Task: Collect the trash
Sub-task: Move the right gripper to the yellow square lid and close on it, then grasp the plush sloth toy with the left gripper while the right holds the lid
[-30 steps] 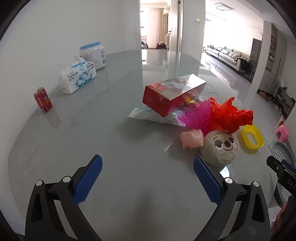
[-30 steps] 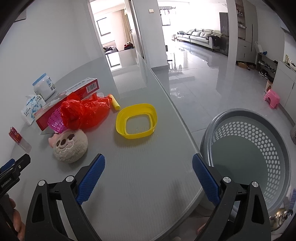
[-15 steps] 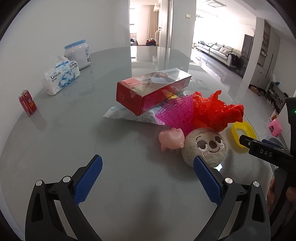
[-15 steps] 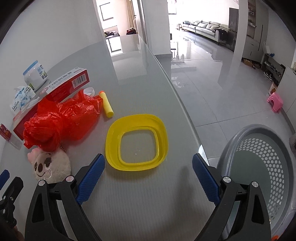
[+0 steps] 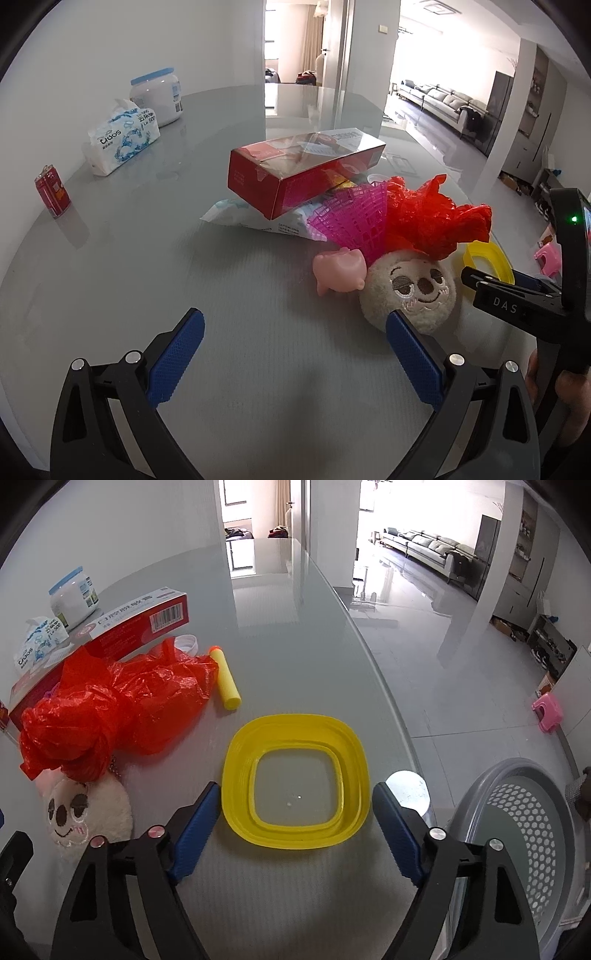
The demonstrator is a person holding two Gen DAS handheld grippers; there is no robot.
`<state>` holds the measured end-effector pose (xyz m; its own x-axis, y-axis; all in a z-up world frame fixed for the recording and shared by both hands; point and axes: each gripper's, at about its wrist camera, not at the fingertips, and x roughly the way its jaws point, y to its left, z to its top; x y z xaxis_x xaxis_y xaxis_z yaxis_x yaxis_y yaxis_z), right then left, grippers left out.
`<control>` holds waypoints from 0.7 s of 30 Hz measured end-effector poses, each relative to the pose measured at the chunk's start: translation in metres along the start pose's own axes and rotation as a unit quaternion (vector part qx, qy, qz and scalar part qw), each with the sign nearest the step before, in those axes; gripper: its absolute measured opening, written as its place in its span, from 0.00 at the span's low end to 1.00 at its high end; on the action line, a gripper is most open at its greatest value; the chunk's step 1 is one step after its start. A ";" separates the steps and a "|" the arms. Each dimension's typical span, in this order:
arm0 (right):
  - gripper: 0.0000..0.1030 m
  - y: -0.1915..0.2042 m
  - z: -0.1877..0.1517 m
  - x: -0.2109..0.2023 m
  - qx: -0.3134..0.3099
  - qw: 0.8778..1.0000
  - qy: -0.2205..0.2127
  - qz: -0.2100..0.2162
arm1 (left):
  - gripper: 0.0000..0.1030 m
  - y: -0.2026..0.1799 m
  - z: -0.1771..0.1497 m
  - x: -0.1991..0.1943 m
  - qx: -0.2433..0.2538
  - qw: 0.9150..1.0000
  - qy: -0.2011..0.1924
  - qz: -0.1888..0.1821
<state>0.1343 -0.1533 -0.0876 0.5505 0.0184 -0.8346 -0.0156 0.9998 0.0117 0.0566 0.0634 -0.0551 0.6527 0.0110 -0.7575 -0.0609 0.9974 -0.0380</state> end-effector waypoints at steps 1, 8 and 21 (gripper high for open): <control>0.66 0.000 0.000 -0.001 -0.003 1.000 -0.002 0.002 | 0.94 -0.003 0.000 0.000 0.001 1.000 -0.001 -0.001; 0.65 -0.024 -0.013 -0.020 0.028 0.999 -0.025 0.027 | 0.94 -0.020 0.000 0.002 0.001 1.000 0.002 -0.021; 0.65 -0.080 -0.070 -0.074 0.106 0.990 -0.059 0.066 | 0.94 -0.060 0.006 0.029 -0.024 0.999 0.026 -0.023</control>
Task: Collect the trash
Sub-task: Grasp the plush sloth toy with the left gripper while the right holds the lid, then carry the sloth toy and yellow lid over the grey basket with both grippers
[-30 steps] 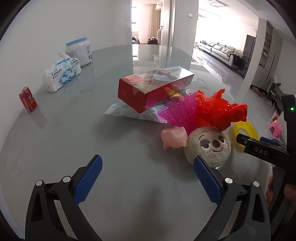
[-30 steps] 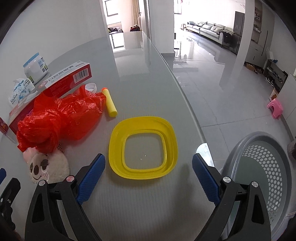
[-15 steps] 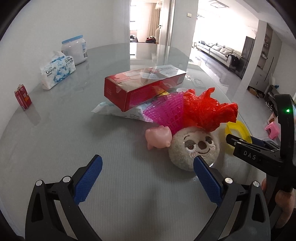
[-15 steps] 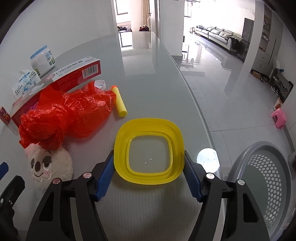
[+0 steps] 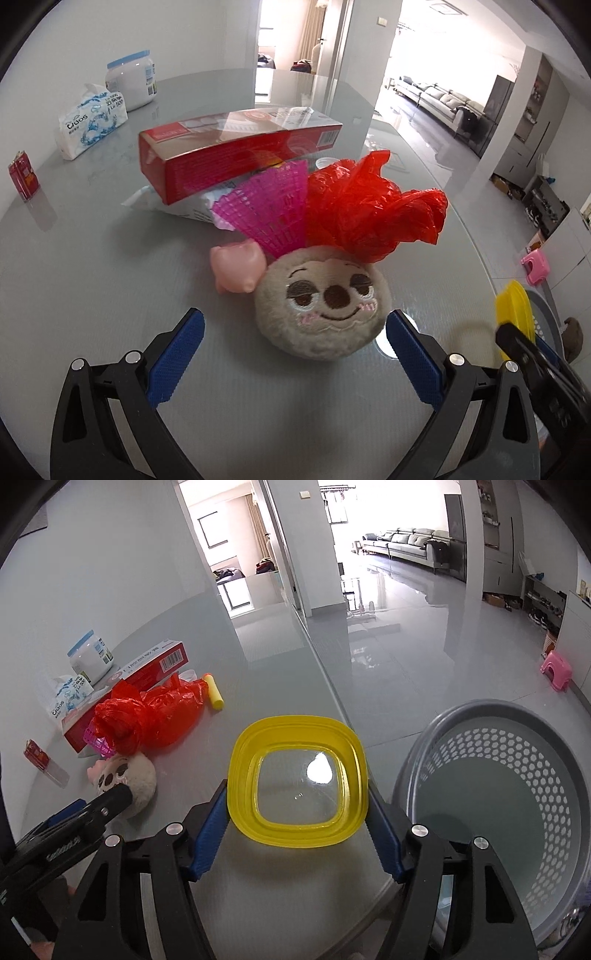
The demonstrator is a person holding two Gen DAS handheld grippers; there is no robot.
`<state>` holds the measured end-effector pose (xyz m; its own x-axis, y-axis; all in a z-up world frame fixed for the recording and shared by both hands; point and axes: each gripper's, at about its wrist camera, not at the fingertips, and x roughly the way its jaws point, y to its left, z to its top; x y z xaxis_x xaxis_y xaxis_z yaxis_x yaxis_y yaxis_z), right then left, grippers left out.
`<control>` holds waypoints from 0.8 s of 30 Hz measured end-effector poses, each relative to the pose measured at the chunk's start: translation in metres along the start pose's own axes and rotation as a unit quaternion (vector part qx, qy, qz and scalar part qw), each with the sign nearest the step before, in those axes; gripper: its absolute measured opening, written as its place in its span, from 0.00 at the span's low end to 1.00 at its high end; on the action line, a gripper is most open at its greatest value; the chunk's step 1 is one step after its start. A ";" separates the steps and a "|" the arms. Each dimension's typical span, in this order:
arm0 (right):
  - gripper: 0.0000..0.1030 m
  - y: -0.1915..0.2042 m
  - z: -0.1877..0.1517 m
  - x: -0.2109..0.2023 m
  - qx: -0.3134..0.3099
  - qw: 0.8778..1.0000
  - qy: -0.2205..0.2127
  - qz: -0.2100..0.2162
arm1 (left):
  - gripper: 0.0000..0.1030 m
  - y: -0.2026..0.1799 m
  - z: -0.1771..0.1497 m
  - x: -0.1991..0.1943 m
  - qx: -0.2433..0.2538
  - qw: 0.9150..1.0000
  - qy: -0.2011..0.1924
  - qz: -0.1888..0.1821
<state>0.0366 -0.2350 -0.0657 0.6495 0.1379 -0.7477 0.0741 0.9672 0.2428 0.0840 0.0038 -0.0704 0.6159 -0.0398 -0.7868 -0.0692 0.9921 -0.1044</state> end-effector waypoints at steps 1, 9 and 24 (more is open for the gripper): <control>0.65 -0.004 -0.002 -0.003 0.003 1.000 -0.001 0.003 | 0.94 -0.005 0.000 0.003 0.002 1.000 0.001 0.007; 0.65 -0.014 -0.007 -0.005 0.025 1.000 -0.001 0.014 | 0.70 -0.019 0.000 0.008 0.011 0.999 -0.011 0.028; 0.65 -0.008 -0.023 -0.029 0.034 0.999 -0.006 0.032 | 0.65 0.007 -0.016 -0.050 0.040 0.998 -0.045 0.001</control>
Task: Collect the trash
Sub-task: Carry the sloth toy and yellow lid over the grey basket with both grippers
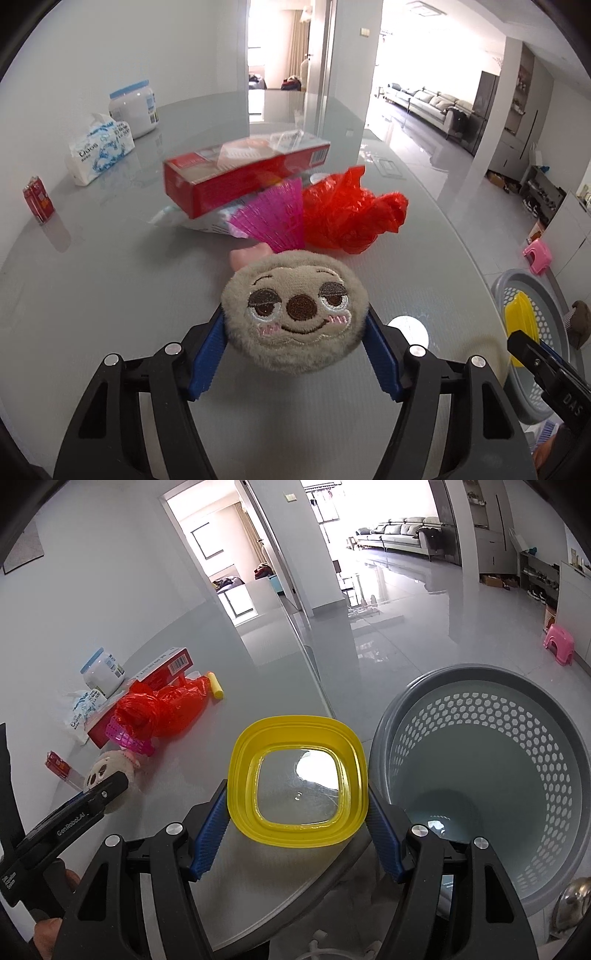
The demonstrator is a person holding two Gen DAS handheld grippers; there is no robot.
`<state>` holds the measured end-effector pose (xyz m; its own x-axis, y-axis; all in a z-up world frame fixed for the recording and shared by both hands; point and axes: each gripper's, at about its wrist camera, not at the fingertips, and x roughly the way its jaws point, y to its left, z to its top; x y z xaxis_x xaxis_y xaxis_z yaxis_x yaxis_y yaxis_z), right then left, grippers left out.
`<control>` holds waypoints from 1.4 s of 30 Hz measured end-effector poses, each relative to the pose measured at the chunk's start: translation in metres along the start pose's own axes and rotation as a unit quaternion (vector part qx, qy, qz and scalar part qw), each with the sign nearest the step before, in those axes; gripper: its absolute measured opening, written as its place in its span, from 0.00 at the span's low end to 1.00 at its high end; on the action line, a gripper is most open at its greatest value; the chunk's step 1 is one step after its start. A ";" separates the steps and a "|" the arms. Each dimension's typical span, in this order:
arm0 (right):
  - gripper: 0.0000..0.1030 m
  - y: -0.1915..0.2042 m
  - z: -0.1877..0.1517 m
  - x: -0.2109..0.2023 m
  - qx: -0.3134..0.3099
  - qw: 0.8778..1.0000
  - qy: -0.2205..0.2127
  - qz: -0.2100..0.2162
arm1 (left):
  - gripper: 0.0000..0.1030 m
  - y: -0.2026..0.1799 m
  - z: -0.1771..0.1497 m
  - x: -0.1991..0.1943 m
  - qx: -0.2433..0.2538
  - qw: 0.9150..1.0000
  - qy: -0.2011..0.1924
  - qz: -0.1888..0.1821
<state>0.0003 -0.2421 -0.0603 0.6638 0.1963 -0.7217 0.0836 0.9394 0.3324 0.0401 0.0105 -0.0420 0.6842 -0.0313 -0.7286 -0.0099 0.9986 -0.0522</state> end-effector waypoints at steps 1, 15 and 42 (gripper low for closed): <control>0.65 0.001 -0.001 -0.002 0.000 1.000 0.000 -0.004 | 0.65 0.001 -0.001 -0.006 0.001 1.000 -0.004 -0.003; 0.65 -0.012 -0.022 -0.061 0.022 0.998 -0.041 -0.043 | 0.65 0.000 0.001 -0.068 0.036 0.996 -0.070 -0.046; 0.65 -0.139 -0.040 -0.120 0.155 0.973 -0.101 -0.138 | 0.65 -0.195 -0.008 -0.049 0.215 0.946 -0.041 -0.241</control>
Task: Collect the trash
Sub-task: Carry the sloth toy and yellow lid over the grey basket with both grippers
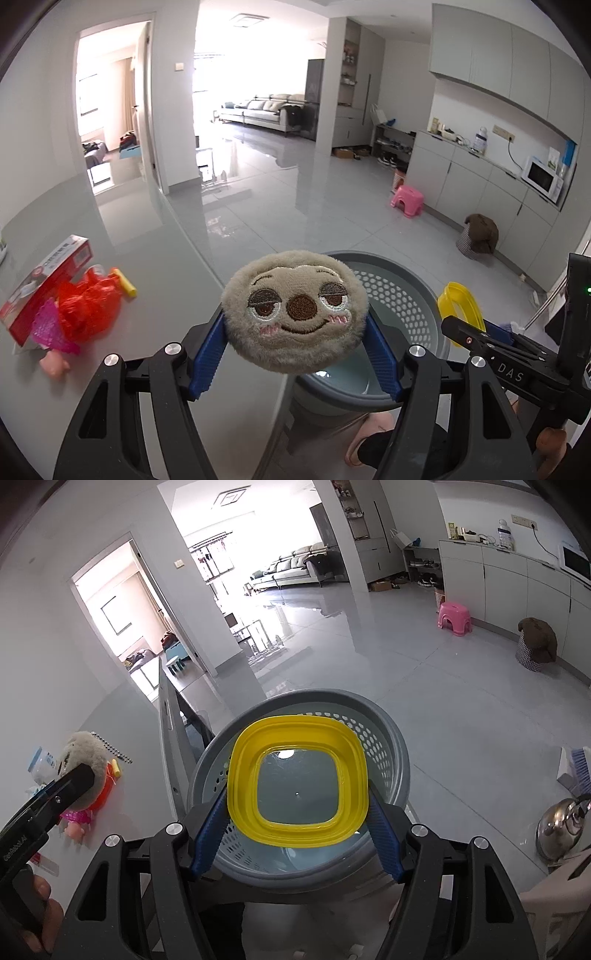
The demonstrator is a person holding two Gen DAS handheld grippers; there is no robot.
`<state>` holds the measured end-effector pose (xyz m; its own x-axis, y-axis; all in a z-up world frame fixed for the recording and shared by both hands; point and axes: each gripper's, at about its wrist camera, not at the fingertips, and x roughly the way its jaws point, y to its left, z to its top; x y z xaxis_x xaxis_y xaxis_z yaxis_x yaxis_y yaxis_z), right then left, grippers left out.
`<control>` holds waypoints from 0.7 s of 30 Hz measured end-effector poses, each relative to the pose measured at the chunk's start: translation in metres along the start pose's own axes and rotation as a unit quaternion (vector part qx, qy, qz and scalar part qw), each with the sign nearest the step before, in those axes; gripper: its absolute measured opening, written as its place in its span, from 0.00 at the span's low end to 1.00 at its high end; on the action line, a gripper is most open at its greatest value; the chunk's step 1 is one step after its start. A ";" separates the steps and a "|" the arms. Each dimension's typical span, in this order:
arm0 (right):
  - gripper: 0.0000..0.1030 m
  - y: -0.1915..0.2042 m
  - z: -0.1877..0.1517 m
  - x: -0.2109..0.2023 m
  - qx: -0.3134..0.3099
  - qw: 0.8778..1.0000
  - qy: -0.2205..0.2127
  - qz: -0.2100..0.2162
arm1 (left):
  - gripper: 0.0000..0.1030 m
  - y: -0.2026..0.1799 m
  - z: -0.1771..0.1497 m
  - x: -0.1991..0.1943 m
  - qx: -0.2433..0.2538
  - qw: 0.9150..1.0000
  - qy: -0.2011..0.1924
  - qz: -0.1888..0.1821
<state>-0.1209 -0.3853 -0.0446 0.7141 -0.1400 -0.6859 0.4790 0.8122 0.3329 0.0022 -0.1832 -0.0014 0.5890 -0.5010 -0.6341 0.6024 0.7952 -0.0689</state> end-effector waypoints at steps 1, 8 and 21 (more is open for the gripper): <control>0.65 -0.003 -0.001 0.001 0.002 1.000 0.001 -0.001 | 0.65 -0.001 0.001 0.007 0.003 1.000 0.005 -0.002; 0.65 -0.016 0.002 0.024 0.004 1.000 0.009 -0.003 | 0.65 -0.012 0.002 0.050 0.013 0.999 0.040 -0.006; 0.65 -0.007 0.007 0.065 -0.005 0.999 0.048 0.000 | 0.65 -0.029 0.000 0.107 0.021 0.994 0.101 -0.022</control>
<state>-0.0743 -0.4043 -0.0872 0.6613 -0.0859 -0.7452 0.4735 0.8183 0.3259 0.0481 -0.2602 -0.0672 0.4437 -0.4523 -0.7737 0.6492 0.7574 -0.0704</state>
